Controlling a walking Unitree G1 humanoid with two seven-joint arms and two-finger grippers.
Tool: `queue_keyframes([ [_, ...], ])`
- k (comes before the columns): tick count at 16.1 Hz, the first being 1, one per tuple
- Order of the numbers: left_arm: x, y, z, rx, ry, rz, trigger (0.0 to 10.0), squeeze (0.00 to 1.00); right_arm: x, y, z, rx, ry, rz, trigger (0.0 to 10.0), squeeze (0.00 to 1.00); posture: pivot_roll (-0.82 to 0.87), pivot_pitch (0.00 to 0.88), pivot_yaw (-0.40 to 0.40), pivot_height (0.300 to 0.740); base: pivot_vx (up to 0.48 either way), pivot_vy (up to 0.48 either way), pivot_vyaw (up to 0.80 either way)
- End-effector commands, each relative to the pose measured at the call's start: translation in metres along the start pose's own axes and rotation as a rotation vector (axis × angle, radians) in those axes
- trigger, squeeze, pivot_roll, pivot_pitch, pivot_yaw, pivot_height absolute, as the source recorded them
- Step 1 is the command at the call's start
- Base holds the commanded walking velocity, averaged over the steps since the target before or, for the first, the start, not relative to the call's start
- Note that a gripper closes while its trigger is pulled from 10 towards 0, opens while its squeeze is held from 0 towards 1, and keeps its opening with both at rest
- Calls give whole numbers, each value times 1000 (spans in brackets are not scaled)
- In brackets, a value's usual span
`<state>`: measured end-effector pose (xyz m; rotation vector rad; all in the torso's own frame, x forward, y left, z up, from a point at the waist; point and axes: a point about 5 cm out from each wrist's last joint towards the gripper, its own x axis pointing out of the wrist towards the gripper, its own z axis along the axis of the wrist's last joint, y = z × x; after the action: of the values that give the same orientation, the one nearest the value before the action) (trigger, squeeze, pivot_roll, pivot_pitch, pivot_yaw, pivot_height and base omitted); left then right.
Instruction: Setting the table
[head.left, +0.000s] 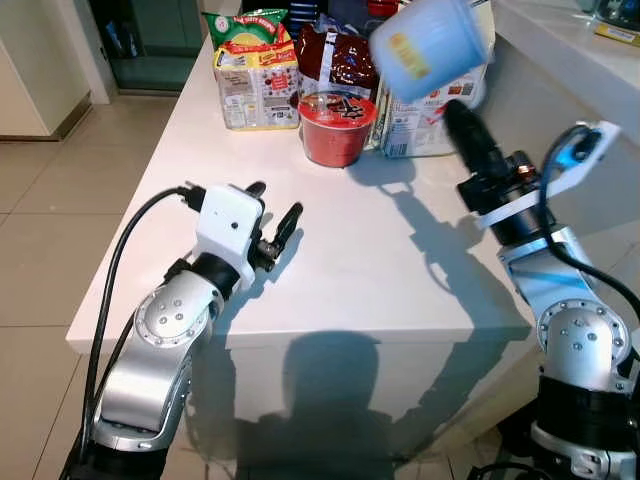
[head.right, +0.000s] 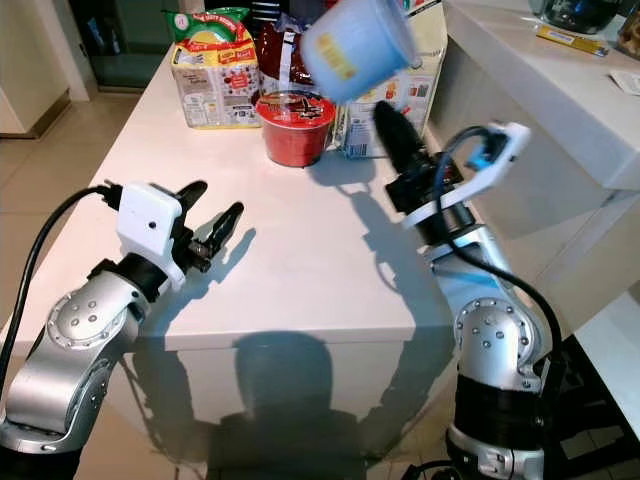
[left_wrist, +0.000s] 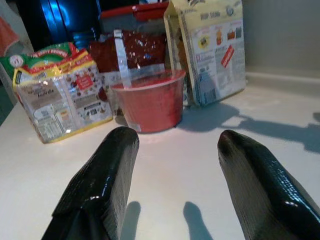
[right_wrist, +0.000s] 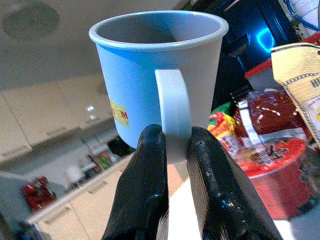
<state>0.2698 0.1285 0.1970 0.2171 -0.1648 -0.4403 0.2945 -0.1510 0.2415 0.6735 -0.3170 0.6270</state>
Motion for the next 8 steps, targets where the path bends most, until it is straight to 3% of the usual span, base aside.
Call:
queue_keyframes([
  [1, 1, -3, 7, -3, -23, -21, 10000, 0, -1, 2, 3, -50, 15, -16, 10000, 0, 23, 0, -51, 740, -296, 0, 0],
  [4, -4, -12, 11, -21, -28, -112, 10000, 0, -5, 2, -4, -176, 96, -58, 10000, 0, 28, 0, -54, 740, -312, 0, 0],
  [8, -5, -14, 11, -23, -22, -122, 10000, 0, -9, 7, -7, -218, 121, -82, 10000, 0, 24, 0, -52, 740, -314, 0, 0],
])
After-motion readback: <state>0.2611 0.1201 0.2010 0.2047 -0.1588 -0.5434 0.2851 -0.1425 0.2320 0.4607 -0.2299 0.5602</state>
